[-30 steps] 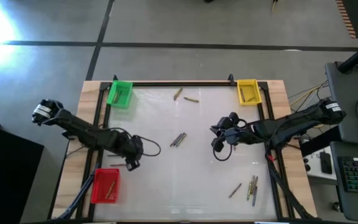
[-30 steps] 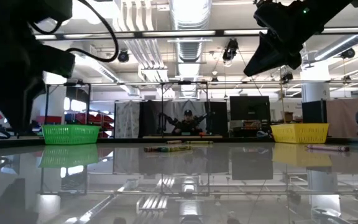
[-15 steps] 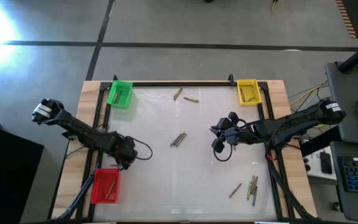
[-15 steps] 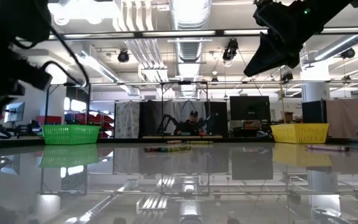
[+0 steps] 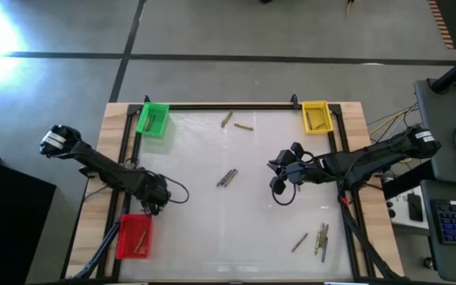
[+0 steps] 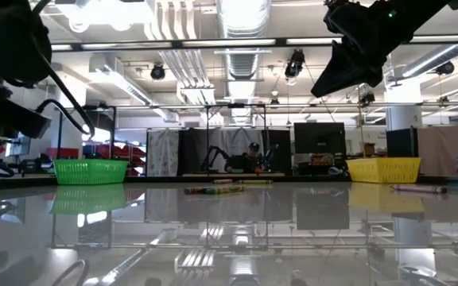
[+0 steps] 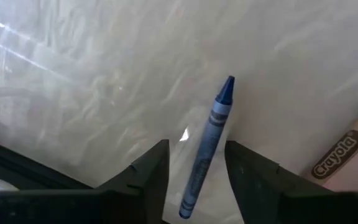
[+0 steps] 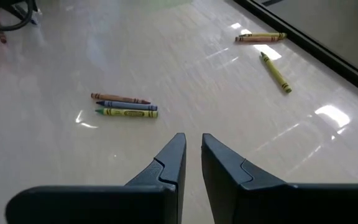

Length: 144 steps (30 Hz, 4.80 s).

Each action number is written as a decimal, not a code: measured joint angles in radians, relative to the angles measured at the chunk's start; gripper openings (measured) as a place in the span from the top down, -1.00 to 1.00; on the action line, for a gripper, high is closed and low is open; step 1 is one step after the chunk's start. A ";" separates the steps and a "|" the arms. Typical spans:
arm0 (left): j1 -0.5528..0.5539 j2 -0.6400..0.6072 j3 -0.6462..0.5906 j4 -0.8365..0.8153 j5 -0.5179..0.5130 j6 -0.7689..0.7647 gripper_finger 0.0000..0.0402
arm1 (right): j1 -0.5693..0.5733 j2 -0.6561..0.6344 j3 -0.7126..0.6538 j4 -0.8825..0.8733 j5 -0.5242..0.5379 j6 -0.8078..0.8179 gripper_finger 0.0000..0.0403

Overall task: Sort crayons
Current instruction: Put the blue crayon into the red basket, then put the brown crayon into the green basket, then put the green crayon into the yellow basket

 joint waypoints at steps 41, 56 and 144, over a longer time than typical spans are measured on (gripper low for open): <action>-0.371 0.022 0.434 -0.169 0.262 -0.349 0.76 | 0.000 -0.002 0.000 -0.003 -0.006 -0.011 0.79; -0.364 0.021 0.410 -0.248 -0.007 -0.261 0.33 | -0.010 -0.002 0.019 0.007 0.002 -0.053 0.79; 1.371 0.051 0.353 0.402 -0.363 0.652 0.46 | -0.011 -0.002 0.019 0.021 0.041 -0.109 0.79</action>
